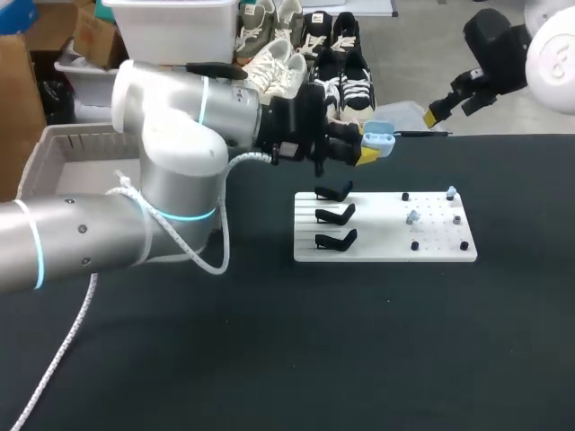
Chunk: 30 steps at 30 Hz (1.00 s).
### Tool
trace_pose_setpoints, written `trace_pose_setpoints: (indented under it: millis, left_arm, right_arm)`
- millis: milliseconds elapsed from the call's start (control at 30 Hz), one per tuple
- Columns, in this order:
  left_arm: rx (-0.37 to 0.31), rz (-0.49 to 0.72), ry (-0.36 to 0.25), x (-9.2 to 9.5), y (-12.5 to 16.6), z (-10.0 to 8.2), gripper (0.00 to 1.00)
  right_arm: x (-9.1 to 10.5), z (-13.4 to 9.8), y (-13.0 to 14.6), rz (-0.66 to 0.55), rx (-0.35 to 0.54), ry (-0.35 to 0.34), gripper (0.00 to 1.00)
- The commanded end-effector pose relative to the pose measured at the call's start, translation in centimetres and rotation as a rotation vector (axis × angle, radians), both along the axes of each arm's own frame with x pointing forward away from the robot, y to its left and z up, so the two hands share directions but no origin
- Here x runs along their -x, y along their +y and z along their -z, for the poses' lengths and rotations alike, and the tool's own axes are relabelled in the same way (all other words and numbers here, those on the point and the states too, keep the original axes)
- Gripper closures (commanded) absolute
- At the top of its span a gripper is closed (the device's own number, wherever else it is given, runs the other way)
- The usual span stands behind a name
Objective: Pick up each earbud case from the left stands, insert the matching earbuds, close the lid, and place the case in the box.
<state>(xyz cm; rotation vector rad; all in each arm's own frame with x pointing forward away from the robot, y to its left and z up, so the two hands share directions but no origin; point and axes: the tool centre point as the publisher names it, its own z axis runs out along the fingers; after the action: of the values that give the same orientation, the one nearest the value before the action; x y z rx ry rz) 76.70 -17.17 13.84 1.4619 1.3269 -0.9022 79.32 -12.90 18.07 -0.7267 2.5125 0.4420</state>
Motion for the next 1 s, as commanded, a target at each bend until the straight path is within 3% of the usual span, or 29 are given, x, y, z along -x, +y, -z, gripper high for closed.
trace_pose_setpoints:
  millis: [33, 167, 500, 1000]
  left_arm:
    - [0.128, -0.014, -0.045, 0.8, 0.0, 0.4, 1.0]
    - [0.179, -0.016, -0.022, 0.7, -0.3, 0.9, 1.0]
    - [0.177, 0.003, 0.035, 1.7, -0.7, 1.9, 1.0]
    - [0.145, 0.036, 0.109, 4.3, -0.3, 2.4, 1.0]
  right_arm:
    - [1.7, 0.5, -1.2, 0.035, -0.003, -0.024, 0.0]
    - [2.5, 0.9, -1.9, 0.059, -0.008, -0.022, 0.0]
    - [3.8, 2.0, -2.7, 0.078, -0.019, -0.001, 0.0]
    - [3.4, 2.9, -2.4, 0.071, -0.038, 0.005, 0.0]
